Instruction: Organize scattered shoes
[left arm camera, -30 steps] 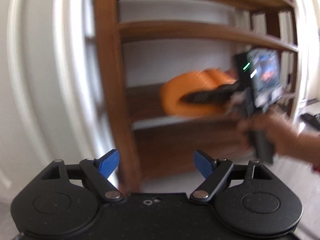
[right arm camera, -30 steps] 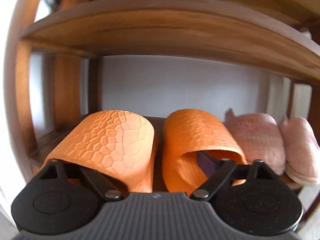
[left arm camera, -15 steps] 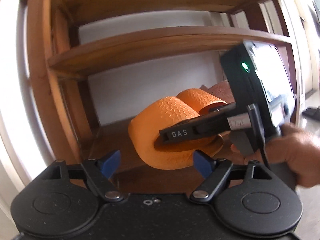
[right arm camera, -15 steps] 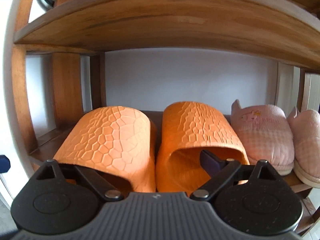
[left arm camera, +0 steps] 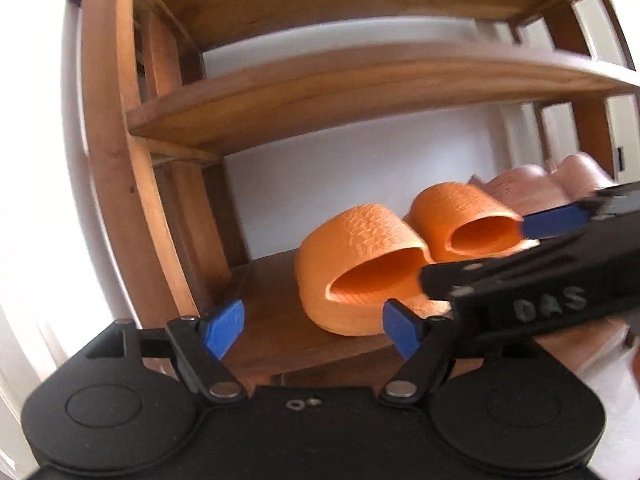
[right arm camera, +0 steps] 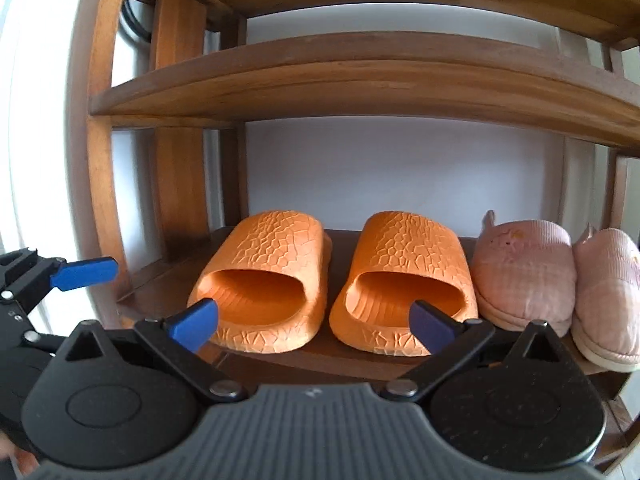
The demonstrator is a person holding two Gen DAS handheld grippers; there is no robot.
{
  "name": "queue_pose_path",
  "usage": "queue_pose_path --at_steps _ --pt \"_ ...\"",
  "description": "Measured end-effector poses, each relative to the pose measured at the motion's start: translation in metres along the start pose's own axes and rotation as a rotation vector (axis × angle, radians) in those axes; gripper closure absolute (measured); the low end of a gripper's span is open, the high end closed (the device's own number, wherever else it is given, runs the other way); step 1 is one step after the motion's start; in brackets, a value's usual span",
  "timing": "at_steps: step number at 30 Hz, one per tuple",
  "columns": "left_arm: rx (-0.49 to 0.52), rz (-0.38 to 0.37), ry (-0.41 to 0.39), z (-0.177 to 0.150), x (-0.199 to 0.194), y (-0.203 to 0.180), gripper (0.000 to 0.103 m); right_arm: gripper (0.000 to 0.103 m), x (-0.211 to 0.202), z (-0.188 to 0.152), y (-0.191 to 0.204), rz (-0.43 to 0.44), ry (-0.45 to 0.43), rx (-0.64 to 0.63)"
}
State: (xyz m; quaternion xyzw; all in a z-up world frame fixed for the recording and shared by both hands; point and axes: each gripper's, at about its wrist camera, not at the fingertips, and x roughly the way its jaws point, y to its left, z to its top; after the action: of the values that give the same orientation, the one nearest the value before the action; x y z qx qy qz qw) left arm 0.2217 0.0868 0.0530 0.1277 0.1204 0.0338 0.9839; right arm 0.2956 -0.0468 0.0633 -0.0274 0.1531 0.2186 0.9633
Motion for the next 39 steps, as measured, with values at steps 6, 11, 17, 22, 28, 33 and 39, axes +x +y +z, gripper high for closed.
queue_pose_path --at_steps 6,11,17,22,28,33,39 --pt "-0.028 -0.005 0.046 -0.01 -0.017 0.012 0.021 0.001 0.01 0.013 0.015 0.02 -0.003 -0.082" --pt "-0.093 -0.005 0.067 0.011 -0.017 0.018 0.022 0.001 0.003 0.025 0.004 -0.024 0.021 0.067" --pt "-0.095 -0.03 0.049 0.024 -0.022 0.003 0.015 0.0 -0.033 0.01 -0.02 -0.114 0.047 0.167" --pt "-0.102 -0.051 0.089 0.026 -0.014 -0.016 0.01 0.0 -0.059 -0.004 -0.041 -0.2 0.066 0.183" --pt "-0.116 -0.062 0.139 0.029 -0.01 -0.037 0.007 0.0 -0.081 -0.023 -0.063 -0.265 0.109 0.182" --pt "-0.12 -0.07 0.171 0.037 -0.009 -0.056 0.005 0.0 -0.094 -0.037 -0.082 -0.287 0.14 0.21" --pt "-0.125 -0.08 0.201 0.042 -0.013 -0.077 0.002 0.0 -0.097 -0.052 -0.098 -0.319 0.176 0.249"
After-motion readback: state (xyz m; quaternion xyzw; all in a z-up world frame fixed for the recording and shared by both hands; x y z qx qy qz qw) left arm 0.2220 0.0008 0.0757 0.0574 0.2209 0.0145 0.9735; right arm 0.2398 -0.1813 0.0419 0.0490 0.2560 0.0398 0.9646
